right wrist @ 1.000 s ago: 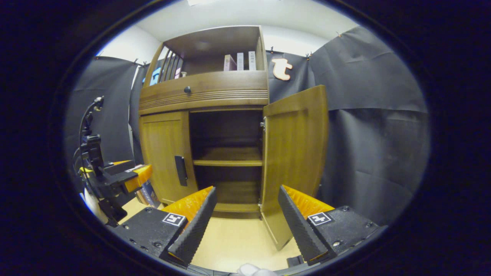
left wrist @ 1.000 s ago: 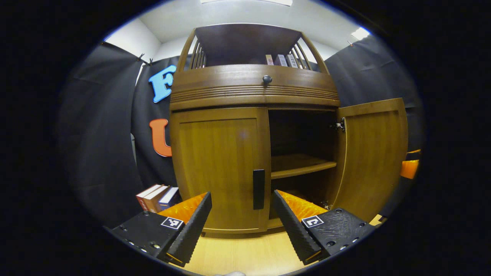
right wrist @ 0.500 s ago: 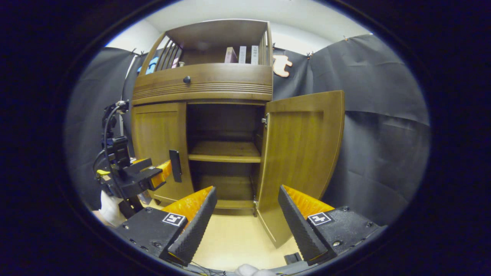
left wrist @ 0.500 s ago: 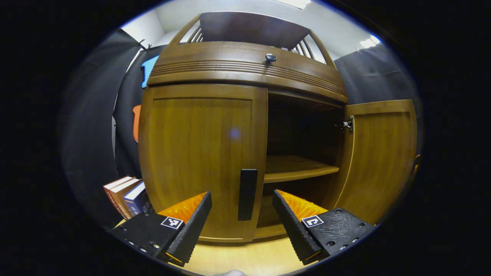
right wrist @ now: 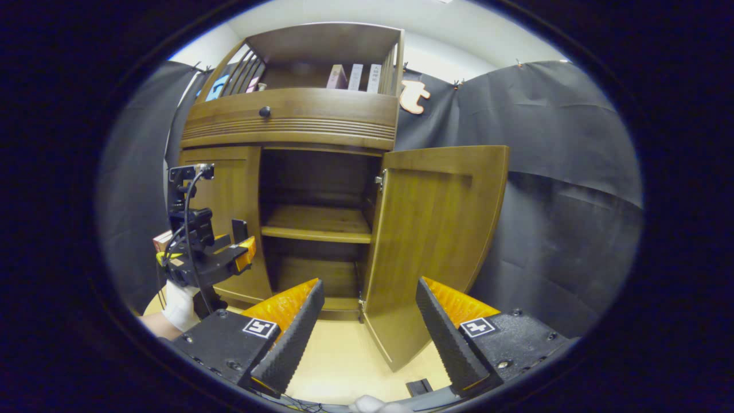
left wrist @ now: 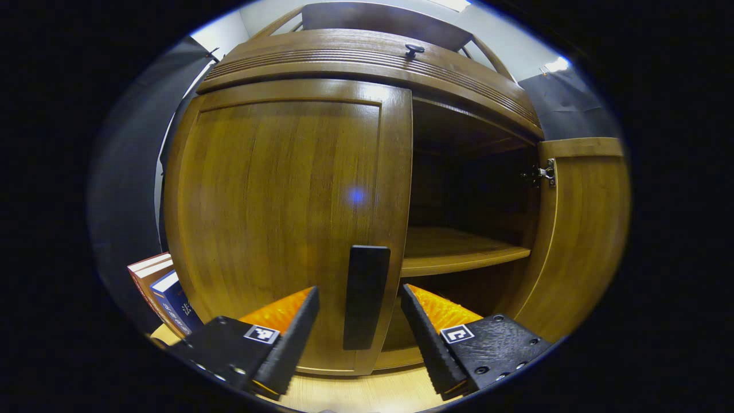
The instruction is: Open the right door of the double-door shoe cabinet with the right hand, and open the left door with the left hand.
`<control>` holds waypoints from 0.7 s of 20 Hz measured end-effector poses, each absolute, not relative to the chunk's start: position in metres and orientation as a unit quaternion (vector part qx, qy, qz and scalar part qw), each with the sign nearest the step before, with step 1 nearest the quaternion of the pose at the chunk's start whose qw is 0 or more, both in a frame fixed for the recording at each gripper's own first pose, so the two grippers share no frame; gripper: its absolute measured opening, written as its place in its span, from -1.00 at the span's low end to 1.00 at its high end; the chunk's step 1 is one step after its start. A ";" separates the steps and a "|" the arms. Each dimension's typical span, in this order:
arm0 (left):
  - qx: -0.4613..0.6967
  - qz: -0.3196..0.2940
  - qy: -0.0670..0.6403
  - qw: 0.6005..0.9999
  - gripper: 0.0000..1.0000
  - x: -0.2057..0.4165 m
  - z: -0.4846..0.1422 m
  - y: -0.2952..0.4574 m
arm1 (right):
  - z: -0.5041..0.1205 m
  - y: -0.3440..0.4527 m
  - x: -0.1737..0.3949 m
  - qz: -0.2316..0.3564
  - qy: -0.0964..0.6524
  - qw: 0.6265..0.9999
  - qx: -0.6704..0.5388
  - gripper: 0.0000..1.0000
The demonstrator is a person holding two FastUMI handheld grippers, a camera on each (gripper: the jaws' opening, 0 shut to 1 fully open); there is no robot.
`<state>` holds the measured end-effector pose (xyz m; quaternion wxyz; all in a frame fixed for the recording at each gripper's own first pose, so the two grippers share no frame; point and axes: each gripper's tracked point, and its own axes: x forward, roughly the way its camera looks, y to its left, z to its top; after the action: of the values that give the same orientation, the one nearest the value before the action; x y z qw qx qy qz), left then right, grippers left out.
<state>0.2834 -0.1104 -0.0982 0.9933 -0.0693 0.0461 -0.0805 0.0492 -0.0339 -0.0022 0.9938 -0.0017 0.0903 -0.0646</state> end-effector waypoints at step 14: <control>-0.038 -0.099 0.049 0.993 -0.50 0.280 -0.103 -0.106 | -0.013 -0.029 0.021 -0.065 0.097 0.993 0.014 1.00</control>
<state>0.2795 -0.1058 -0.1032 0.9932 -0.0377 0.0492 -0.0990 0.0211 -0.0291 -0.0134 0.9931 0.0136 0.0971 -0.0645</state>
